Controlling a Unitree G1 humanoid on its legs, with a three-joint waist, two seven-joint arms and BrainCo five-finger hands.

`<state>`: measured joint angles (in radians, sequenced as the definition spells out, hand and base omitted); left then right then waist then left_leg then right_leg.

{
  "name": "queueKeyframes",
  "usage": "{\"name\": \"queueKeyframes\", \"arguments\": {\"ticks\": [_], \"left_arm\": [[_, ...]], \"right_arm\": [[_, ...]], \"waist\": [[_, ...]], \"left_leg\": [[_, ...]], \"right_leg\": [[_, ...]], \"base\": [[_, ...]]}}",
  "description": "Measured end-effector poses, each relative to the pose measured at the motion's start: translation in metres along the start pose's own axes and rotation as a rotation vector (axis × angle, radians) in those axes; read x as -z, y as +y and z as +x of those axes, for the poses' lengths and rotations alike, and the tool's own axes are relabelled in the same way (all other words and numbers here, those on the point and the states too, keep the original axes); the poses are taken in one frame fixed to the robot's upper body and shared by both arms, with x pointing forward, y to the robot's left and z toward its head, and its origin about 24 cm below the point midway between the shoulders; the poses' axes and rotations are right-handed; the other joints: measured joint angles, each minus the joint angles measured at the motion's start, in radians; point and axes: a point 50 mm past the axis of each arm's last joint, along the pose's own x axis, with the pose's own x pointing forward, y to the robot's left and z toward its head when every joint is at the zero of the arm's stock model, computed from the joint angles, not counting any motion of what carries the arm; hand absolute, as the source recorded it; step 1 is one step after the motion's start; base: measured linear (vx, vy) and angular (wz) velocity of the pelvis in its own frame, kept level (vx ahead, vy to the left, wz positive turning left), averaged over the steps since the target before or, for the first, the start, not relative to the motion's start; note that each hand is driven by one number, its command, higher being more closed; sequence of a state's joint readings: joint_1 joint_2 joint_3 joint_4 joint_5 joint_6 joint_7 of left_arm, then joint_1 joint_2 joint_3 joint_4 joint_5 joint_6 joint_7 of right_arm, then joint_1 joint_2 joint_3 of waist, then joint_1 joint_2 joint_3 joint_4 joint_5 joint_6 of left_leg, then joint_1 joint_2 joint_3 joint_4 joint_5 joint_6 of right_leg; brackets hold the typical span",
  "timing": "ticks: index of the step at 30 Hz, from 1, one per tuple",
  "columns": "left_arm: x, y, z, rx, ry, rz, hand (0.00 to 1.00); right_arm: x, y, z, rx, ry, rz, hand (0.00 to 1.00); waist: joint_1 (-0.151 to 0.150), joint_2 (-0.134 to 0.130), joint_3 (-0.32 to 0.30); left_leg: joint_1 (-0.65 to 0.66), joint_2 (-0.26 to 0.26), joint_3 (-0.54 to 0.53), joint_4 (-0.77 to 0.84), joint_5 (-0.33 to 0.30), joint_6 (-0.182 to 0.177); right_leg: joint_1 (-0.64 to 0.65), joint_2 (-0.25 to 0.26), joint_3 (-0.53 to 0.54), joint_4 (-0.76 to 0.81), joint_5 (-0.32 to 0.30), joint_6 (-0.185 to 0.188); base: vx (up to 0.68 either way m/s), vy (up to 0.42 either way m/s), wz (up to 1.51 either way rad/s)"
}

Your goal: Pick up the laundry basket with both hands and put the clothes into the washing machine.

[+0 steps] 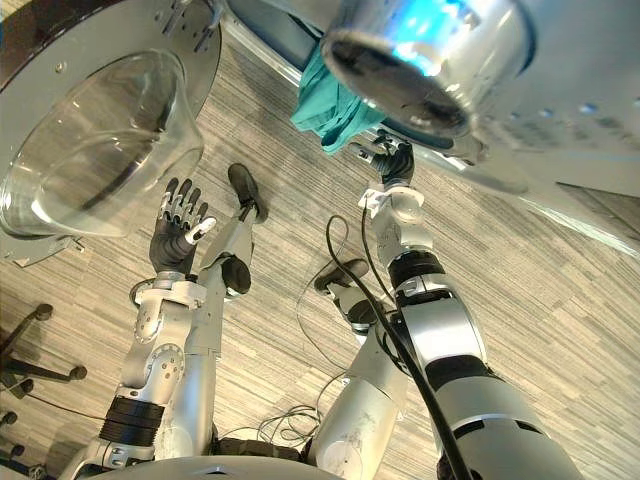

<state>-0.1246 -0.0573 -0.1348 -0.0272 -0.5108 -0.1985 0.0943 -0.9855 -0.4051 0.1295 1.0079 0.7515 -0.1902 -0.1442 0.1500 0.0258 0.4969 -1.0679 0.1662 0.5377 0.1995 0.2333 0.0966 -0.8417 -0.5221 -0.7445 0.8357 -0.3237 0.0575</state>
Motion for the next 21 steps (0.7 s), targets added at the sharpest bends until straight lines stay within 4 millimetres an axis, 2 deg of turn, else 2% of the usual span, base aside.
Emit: {"name": "queueKeyframes", "arguments": {"ticks": [2,4,7,8,11,15,21], "left_arm": [[0.001,-0.002,0.0,0.007,0.006,-0.034,0.0],[0.003,-0.007,-0.001,0.022,0.019,-0.062,0.0],[-0.002,-0.016,-0.003,0.059,-0.001,-0.094,0.0],[-0.003,-0.018,-0.004,0.067,-0.006,-0.097,0.0],[-0.001,-0.018,-0.004,0.067,0.0,-0.115,0.0],[0.007,-0.013,-0.006,0.043,0.034,-0.111,0.0],[0.012,-0.013,-0.007,0.037,0.053,-0.11,0.0]], "right_arm": [[-0.004,-0.004,0.002,0.035,-0.004,0.102,0.0],[-0.014,-0.01,0.004,0.09,-0.023,0.218,0.0],[-0.025,-0.017,0.007,0.163,-0.046,0.37,0.0],[-0.026,-0.018,0.007,0.177,-0.049,0.4,1.0],[-0.038,-0.019,0.007,0.196,-0.083,0.553,1.0],[-0.039,-0.014,0.006,0.213,-0.096,0.684,1.0],[-0.043,0.002,0.001,0.205,-0.137,0.877,1.0]], "waist": [[0.008,0.004,0.001],[0.007,0.03,0.0],[0.013,0.049,0.003],[0.018,0.049,0.003],[0.035,0.053,0.004],[0.043,0.057,0.002],[0.043,0.058,0.001]], "left_leg": [[0.0,-0.006,-0.003,-0.022,0.01,-0.01],[0.0,0.0,0.046,-0.044,0.004,-0.003],[-0.012,0.004,0.07,-0.05,0.023,0.0],[-0.017,0.005,0.07,-0.048,0.023,0.0],[-0.042,0.008,0.07,-0.046,0.027,-0.004],[-0.046,0.008,0.07,-0.047,0.029,-0.007],[-0.041,0.004,0.079,-0.066,0.03,-0.008]], "right_leg": [[0.0,-0.001,-0.012,0.012,-0.016,0.002],[0.0,-0.013,-0.035,0.027,-0.032,0.003],[-0.011,-0.021,-0.044,0.051,-0.044,0.006],[-0.016,-0.026,-0.042,0.055,-0.044,0.007],[-0.04,-0.03,-0.044,0.063,-0.039,0.009],[-0.045,-0.032,-0.043,0.067,-0.037,0.012],[-0.047,-0.039,-0.048,0.083,-0.037,0.011]], "base": [[-0.11,0.011,0.22],[-0.12,0.014,0.38],[-0.12,0.028,0.22],[-0.16,0.058,0.05],[-0.15,0.076,-0.03],[-0.11,0.072,0.01],[-0.12,0.077,0.04]]}}
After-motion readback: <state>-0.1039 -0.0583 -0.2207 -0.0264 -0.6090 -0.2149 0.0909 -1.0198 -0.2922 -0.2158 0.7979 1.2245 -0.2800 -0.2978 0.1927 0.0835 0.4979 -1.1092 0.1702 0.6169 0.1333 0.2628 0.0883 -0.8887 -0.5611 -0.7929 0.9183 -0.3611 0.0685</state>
